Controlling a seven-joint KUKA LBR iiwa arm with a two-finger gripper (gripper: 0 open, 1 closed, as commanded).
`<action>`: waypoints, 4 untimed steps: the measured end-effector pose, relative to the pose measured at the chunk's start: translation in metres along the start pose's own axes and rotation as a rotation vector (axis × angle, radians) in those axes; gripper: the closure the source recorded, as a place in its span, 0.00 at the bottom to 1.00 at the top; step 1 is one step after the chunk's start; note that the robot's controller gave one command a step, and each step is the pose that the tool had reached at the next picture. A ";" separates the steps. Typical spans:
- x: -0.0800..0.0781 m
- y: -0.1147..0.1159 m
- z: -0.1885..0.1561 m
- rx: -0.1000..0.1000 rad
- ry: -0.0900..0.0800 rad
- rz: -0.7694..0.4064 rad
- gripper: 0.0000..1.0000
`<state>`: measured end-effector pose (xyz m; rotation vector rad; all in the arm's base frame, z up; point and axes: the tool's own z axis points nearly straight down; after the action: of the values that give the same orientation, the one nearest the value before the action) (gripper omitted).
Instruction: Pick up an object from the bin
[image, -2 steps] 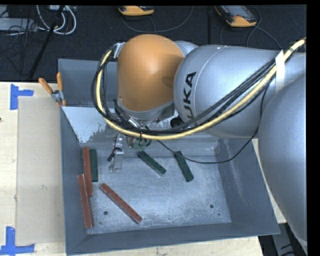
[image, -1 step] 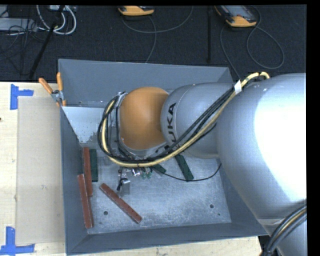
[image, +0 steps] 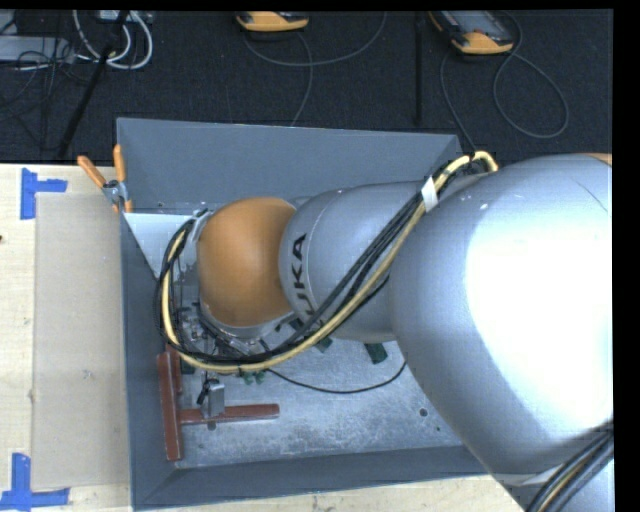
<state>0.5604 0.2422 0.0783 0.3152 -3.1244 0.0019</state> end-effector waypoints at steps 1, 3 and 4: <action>-0.051 -0.010 0.008 -0.001 -0.004 -0.194 0.00; -0.054 -0.011 -0.037 -0.001 -0.008 -0.254 1.00; -0.031 -0.009 -0.060 -0.001 -0.004 -0.424 1.00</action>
Offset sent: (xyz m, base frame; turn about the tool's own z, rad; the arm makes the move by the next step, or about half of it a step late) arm 0.0507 -0.0003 -0.0083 -0.1952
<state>0.5930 0.2402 0.1388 0.9671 -2.9910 -0.0010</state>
